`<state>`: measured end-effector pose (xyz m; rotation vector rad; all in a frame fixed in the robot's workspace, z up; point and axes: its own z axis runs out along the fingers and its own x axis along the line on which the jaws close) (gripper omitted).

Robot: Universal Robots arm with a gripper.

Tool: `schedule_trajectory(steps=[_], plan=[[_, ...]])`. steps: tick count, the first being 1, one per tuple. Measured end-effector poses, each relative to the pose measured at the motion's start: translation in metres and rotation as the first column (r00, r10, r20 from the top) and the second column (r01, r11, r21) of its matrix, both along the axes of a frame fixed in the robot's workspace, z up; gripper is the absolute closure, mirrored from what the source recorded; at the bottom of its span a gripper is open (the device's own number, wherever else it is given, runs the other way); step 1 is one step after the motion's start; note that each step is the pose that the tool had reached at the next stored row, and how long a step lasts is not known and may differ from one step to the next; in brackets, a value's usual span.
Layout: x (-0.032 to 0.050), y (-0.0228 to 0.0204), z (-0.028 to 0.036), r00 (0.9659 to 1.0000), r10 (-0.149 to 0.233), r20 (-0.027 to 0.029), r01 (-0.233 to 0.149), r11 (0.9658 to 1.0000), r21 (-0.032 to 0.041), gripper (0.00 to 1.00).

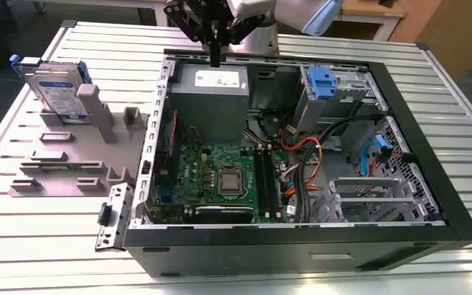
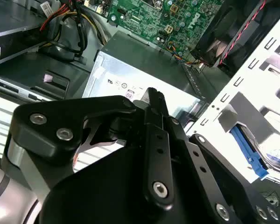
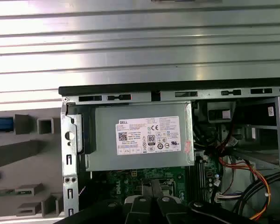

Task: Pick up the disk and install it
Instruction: 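Reach for the disk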

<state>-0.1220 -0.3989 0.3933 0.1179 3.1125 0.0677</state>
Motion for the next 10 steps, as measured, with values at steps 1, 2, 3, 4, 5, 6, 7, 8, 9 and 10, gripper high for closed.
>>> schedule_trajectory(steps=[1,2,3,4,5,6,7,8,9,10], plan=[[0.0000,0.0000,0.0000,1.0000,0.000,0.0000,0.000,1.0000,0.0000,0.89],[0.0000,0.0000,0.0000,1.0000,0.000,0.0000,0.000,1.0000,0.0000,0.89],[0.0000,0.0000,0.0000,1.0000,0.000,0.0000,0.000,1.0000,0.0000,0.89],[-0.0001,0.0000,0.0000,1.0000,0.000,0.0000,0.000,1.0000,0.0000,0.89],[-0.0003,0.0000,0.0000,1.0000,0.000,0.0001,0.000,1.0000,0.0001,0.89],[-0.0009,0.0000,-0.0001,1.0000,0.000,0.0001,0.000,1.0000,0.0002,0.89],[-0.0014,0.0000,-0.0001,1.0000,0.000,0.0001,0.000,1.0000,0.0001,0.89],[-0.0020,0.0000,-0.0001,1.0000,0.000,0.0001,0.000,1.0000,0.0001,0.89],[-0.0023,0.0000,0.0000,1.0000,0.000,0.0000,0.000,1.0000,0.0000,0.89],[-0.0023,0.0000,0.0000,1.0000,0.000,0.0000,0.000,1.0000,0.0000,0.89]])
